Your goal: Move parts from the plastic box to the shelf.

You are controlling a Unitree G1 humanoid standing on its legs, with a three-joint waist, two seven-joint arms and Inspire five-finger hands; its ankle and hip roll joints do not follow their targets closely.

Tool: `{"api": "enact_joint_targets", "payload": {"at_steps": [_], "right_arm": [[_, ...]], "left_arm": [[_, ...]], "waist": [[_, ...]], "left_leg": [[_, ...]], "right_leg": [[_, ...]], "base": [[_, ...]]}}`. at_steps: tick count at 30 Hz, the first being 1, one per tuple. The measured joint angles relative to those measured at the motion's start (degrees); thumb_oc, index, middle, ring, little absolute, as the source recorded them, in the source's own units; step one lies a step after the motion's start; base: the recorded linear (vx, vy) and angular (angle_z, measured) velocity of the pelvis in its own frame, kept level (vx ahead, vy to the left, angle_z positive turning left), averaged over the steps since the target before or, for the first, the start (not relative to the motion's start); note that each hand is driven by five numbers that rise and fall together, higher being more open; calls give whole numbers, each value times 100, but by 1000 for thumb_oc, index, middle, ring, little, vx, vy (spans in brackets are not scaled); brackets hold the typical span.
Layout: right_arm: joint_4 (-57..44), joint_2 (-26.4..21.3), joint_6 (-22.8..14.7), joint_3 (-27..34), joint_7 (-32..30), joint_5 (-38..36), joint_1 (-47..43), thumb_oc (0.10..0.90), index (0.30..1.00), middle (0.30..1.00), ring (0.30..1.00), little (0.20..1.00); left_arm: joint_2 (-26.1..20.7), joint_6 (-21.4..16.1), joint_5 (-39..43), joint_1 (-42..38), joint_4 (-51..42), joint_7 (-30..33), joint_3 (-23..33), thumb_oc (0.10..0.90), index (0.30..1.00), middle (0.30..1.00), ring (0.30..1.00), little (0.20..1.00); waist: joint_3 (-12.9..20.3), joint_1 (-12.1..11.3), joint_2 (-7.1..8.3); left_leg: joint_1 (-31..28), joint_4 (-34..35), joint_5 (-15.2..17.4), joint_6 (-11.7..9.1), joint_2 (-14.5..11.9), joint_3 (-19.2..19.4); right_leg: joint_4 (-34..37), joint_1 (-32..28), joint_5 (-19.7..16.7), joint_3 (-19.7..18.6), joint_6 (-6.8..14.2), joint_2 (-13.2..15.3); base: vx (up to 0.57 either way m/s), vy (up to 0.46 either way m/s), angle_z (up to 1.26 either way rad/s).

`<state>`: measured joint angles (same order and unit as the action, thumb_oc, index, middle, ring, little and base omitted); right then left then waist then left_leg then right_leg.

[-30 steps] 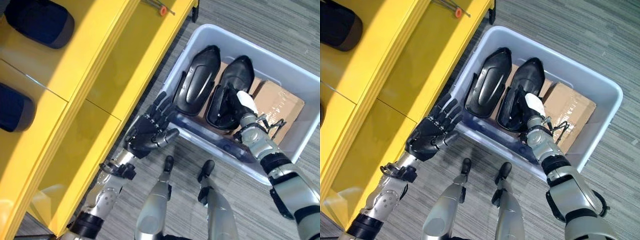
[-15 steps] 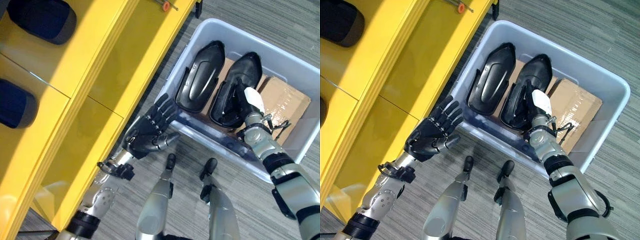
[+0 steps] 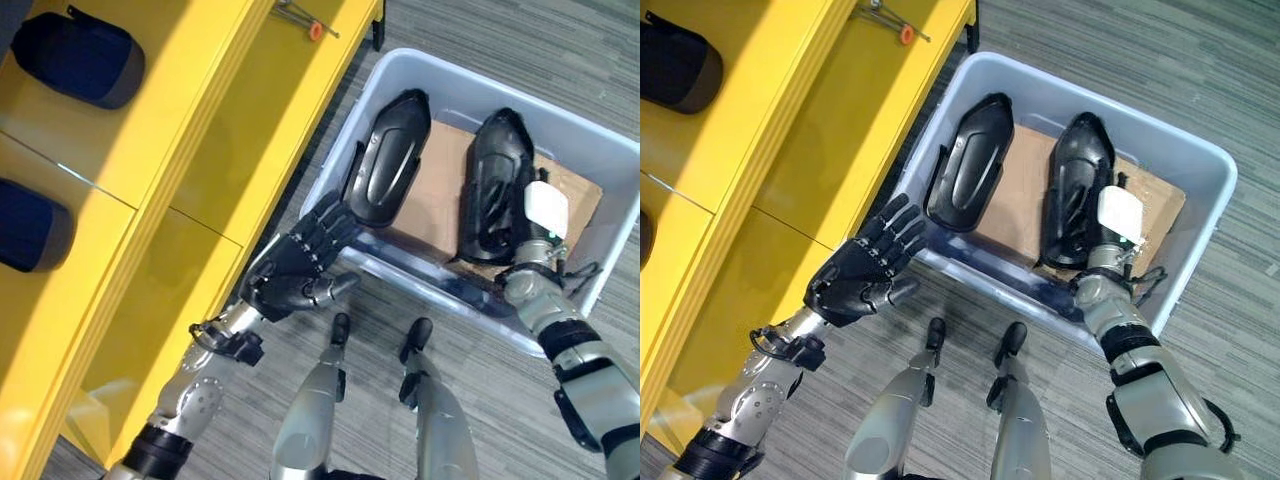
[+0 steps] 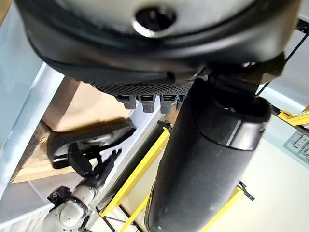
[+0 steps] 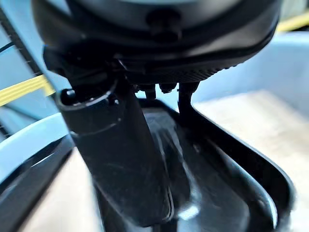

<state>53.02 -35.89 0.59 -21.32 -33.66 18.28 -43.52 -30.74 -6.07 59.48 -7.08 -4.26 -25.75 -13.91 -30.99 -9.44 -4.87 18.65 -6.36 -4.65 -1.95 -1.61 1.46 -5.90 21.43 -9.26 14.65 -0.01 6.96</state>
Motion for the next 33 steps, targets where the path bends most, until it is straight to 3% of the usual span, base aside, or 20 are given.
{"api": "enact_joint_targets", "payload": {"at_steps": [7, 18, 21, 26, 30, 33], "right_arm": [[-813, -330, -47, 41, -127, 424, 505, 900, 1000, 1000, 1000, 1000], [-2482, -460, -843, 36, -121, 1928, 1199, 900, 1000, 1000, 1000, 1000], [-3130, -563, -1094, -18, 249, 2225, 1629, 900, 1000, 1000, 1000, 1000], [-3247, -968, -1142, -59, 751, 2480, 1885, 900, 1000, 1000, 1000, 1000], [-3249, -1488, -1134, -67, 1194, 2510, 2092, 900, 1000, 1000, 1000, 1000], [-3325, -1566, -993, -42, 1597, 2502, 2245, 900, 1000, 1000, 1000, 1000]], "left_arm": [[16, -1, 100, 80, -81, -9, 18, 900, 1000, 1000, 1000, 1000], [19, 0, 104, 210, -94, -236, 61, 900, 1000, 1000, 1000, 1000], [13, 0, 105, 358, -96, -256, 71, 900, 1000, 1000, 1000, 1000], [13, 0, 109, 351, -95, -270, 76, 900, 1000, 1000, 1000, 1000], [6, -4, 109, 405, -95, -370, 102, 900, 1000, 1000, 1000, 1000], [-4, -4, 108, 545, -95, -374, 258, 900, 1000, 1000, 1000, 1000]], "waist": [[0, 270, 0], [-2, 343, 4], [-10, 434, 21], [-35, 490, 66], [-51, 536, 172], [-52, 615, 341]], "left_leg": [[-398, 184, 8, -3, -33, 81], [-844, 228, 114, -1, -99, 139], [-876, 282, 109, 13, -100, 167], [-878, 281, 125, -22, -119, 238], [-890, 278, 158, -38, -152, 285], [-893, 270, 186, -68, -216, 309]], "right_leg": [[171, -354, -34, -33, 5, -52], [327, -807, 19, -117, 49, -121], [341, -809, 26, -150, 60, -143], [376, -799, 19, -201, 61, -174], [400, -797, -13, -253, 14, -225], [413, -794, -13, -274, 15, -281]], "base": [[18, 17, -8], [40, -1, -3], [11, -27, -4], [-11, -68, -7], [-20, -114, -8], [-25, -116, -7]]}}
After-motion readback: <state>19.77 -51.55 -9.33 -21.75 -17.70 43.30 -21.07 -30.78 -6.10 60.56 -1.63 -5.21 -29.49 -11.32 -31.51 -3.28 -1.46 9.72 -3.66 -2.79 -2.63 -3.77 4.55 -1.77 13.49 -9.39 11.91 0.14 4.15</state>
